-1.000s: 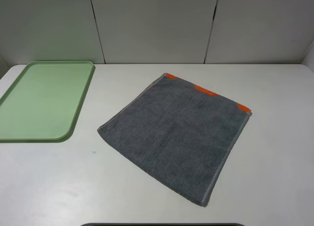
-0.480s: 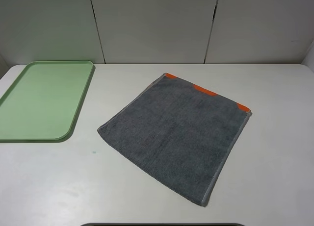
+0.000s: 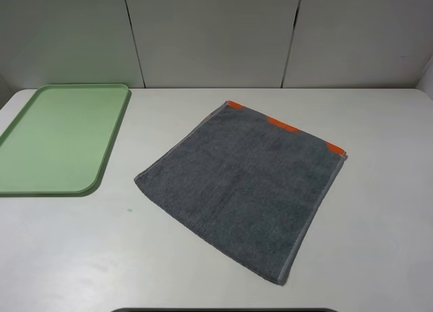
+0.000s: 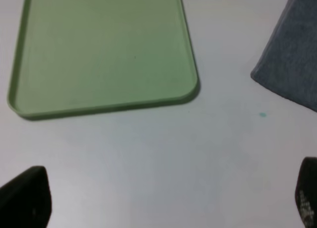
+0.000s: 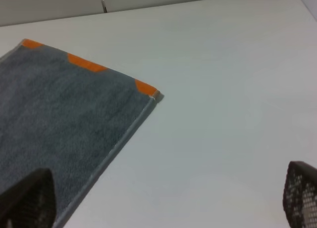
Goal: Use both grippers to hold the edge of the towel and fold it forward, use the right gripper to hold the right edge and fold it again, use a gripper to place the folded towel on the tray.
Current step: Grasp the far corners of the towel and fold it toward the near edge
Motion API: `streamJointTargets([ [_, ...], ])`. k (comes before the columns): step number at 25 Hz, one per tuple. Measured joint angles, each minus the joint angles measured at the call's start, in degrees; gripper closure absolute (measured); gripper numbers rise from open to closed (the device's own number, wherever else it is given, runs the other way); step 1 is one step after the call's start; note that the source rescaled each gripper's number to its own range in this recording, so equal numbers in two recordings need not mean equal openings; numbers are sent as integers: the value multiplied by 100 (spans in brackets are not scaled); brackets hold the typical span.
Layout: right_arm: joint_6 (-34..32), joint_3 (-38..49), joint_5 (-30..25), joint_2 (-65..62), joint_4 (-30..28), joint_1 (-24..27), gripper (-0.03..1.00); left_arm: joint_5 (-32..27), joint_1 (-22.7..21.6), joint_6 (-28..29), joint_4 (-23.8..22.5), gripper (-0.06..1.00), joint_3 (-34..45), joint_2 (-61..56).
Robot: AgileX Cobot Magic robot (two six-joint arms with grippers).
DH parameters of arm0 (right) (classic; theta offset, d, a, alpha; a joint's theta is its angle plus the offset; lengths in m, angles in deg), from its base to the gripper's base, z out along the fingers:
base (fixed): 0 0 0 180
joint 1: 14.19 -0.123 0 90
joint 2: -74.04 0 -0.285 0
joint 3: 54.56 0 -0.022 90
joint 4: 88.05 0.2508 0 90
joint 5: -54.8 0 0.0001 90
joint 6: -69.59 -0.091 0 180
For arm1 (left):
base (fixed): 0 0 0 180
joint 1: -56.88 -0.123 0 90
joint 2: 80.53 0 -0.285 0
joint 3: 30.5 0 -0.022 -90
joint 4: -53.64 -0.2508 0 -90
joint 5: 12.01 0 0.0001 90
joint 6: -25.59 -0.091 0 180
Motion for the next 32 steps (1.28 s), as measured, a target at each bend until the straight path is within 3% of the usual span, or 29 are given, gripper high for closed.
streamJointTargets([
  [7, 0, 0, 0, 27, 6, 0, -3, 1, 0, -306, 0, -6, -687, 1530],
  [13, 0, -307, 0, 936, 311, 0, -3, 203, 92, -1177, 0, -5, -1259, 3028],
  [17, 34, -601, 5, 1827, 578, 0, -3, 557, 806, -1598, 0, -4, -1583, 3886],
  [25, 701, -662, 240, 2999, 892, -429, -3, 681, 2808, -1892, -1049, -2, -2207, 5667],
  [28, 1011, -662, 297, 3409, 886, -804, -3, 788, 3133, -1992, -1346, -1, -2260, 6177],
  [32, 1539, -662, 565, 4084, 869, -1482, -3, 1107, 3174, -2469, -1401, 0, -2260, 6802],
])
